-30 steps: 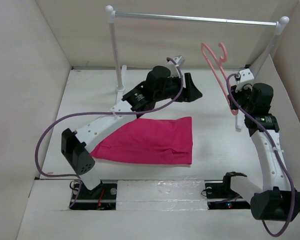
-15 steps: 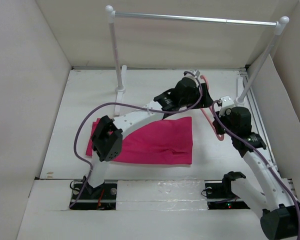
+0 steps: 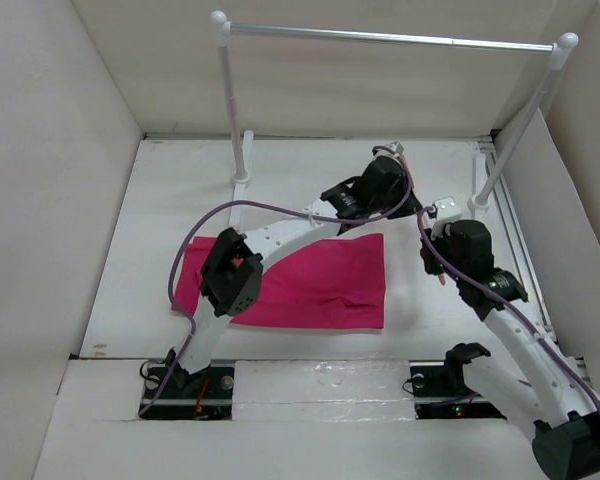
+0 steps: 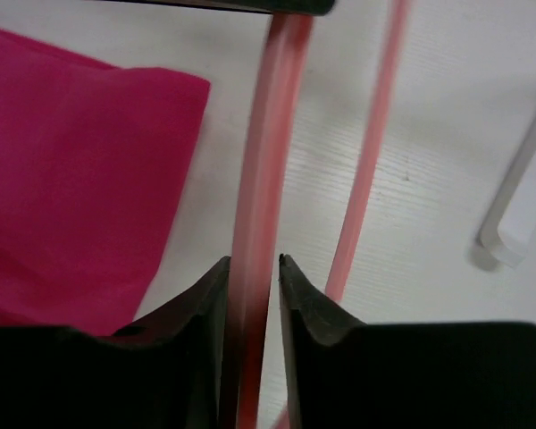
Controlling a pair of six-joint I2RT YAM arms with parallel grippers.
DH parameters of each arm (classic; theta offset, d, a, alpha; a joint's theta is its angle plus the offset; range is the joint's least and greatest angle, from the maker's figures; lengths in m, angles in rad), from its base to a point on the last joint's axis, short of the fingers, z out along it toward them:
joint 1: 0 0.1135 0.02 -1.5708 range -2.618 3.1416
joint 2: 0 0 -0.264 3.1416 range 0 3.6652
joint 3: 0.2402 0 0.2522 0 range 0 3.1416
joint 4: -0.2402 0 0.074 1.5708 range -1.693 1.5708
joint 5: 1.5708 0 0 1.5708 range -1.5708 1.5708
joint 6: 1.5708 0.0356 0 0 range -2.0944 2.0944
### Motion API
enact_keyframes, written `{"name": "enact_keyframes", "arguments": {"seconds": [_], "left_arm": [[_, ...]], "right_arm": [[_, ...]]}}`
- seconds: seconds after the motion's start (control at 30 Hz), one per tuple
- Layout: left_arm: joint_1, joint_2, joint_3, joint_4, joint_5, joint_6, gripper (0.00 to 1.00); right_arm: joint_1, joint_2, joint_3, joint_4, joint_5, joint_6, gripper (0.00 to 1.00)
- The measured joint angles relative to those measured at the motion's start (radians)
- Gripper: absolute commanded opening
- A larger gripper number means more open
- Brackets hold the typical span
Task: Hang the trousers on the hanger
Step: Place trousers on hanger
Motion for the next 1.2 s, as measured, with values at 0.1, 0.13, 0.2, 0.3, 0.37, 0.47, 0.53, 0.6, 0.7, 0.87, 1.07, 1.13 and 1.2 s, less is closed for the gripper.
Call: {"name": "enact_keyframes", "arguments": {"seconds": [0.1, 0.13, 0.2, 0.3, 0.37, 0.47, 0.53, 0.6, 0.7, 0.87, 1.07, 1.13, 1.2], "left_arm": [[0.001, -0.008, -0.062, 0.057, 0.031, -0.008, 0.0], [0.001, -0.022, -0.112, 0.087, 0.04, -0.011, 0.0], [0.0, -0.049, -0.195, 0.106, 0.058, -0.018, 0.0], [-0.002, -0.121, -0.383, 0.19, 0.077, -0.039, 0.0], [-0.002, -0.162, -0.47, 0.204, 0.084, -0.042, 0.0], [-0.006, -0.215, -0.584, 0.27, 0.09, -0.06, 0.0], [-0.01, -0.264, -0.676, 0.328, 0.087, -0.076, 0.0], [-0.018, -0.318, -0.763, 0.376, 0.078, -0.097, 0.0], [-0.029, -0.378, -0.857, 0.434, 0.05, -0.127, 0.0], [-0.066, -0.382, -0.883, 0.46, -0.058, -0.154, 0.0], [-0.169, -0.38, -0.885, 0.412, -0.288, -0.175, 0.0], [-0.208, -0.376, -0.88, 0.389, -0.375, -0.174, 0.0], [-0.245, -0.376, -0.881, 0.377, -0.466, -0.174, 0.0]], "right_arm": [[0.01, -0.017, 0.0, -0.048, -0.009, 0.004, 0.67], [0.015, -0.028, 0.0, -0.068, -0.017, 0.002, 0.72], [0.018, -0.057, 0.001, -0.106, -0.04, 0.001, 0.79], [0.016, -0.081, 0.032, -0.164, -0.089, -0.006, 0.77], [-0.002, -0.079, 0.063, -0.174, -0.121, -0.017, 0.56], [-0.042, -0.048, 0.092, -0.165, -0.203, -0.042, 0.05], [-0.064, -0.022, 0.091, -0.152, -0.259, -0.047, 0.0], [-0.076, 0.015, 0.071, -0.122, -0.309, -0.051, 0.0], [-0.084, 0.066, 0.006, -0.044, -0.39, -0.047, 0.16], [-0.09, 0.158, -0.089, 0.068, -0.491, -0.023, 0.37], [-0.09, 0.228, -0.138, 0.202, -0.552, 0.005, 0.43], [-0.09, 0.253, -0.144, 0.224, -0.557, 0.014, 0.49], [-0.09, 0.268, -0.145, 0.231, -0.555, 0.017, 0.59]]}}
